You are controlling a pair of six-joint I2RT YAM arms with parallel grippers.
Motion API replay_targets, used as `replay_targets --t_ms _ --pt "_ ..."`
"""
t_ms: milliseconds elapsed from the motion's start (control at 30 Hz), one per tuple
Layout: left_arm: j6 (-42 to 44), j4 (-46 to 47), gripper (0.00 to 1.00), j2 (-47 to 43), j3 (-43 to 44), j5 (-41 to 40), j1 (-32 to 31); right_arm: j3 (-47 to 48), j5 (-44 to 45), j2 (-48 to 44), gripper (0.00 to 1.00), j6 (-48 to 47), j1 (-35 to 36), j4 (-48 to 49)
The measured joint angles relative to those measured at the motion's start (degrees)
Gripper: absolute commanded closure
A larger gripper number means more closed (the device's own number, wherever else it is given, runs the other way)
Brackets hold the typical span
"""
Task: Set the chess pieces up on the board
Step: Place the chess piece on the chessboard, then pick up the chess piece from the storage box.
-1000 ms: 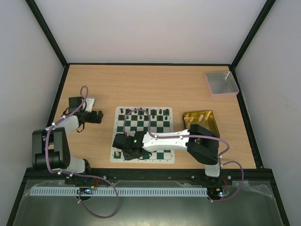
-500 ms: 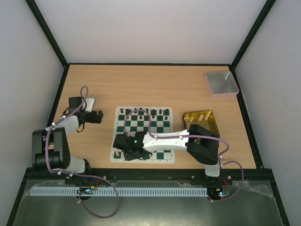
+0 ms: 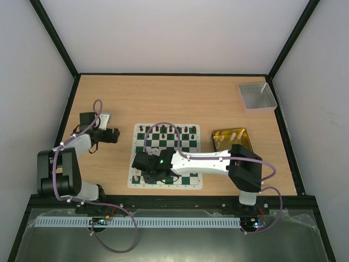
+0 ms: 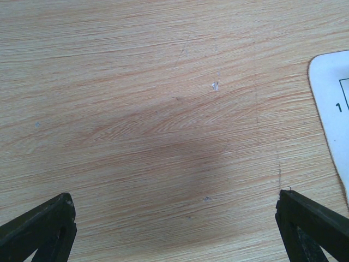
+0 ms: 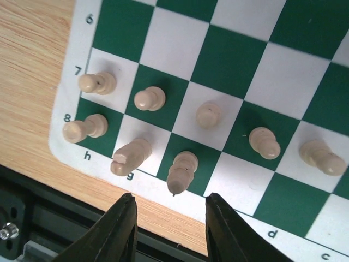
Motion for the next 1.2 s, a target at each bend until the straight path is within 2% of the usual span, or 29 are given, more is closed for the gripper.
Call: replay_targets --t_ms 233,433,567,733,933,1033,1200 --pt "0.00 0.00 0.01 0.00 0.00 0.00 0.00 -0.94 2.03 -7.91 0.65 -0.90 -3.32 -2.25" --pt "0.02 0.00 0.01 0.00 0.00 0.04 0.00 -7.67 7.04 -23.74 0.65 -3.23 -18.95 -5.27" --pt "0.02 -0.02 0.01 0.00 0.00 0.04 0.00 -11.85 10.32 -29.83 0.65 -6.45 -31.12 -6.71" --pt "0.02 -0.02 0.01 0.02 0.00 0.04 0.00 -17.00 10.91 -30.42 0.65 -10.91 -42.60 -7.21" --pt "0.02 -0.04 0.01 0.13 0.00 0.04 0.00 -21.99 8.61 -30.08 0.66 -14.34 -52.65 -4.26" --pt "0.02 -0.04 0.00 0.15 0.00 0.04 -0.02 -23.54 7.26 -29.03 0.67 -15.45 -56.39 -2.47" --pt "0.02 -0.04 0.01 0.26 0.00 0.04 -0.02 -25.40 5.62 -27.32 0.69 -15.91 -58.77 0.68"
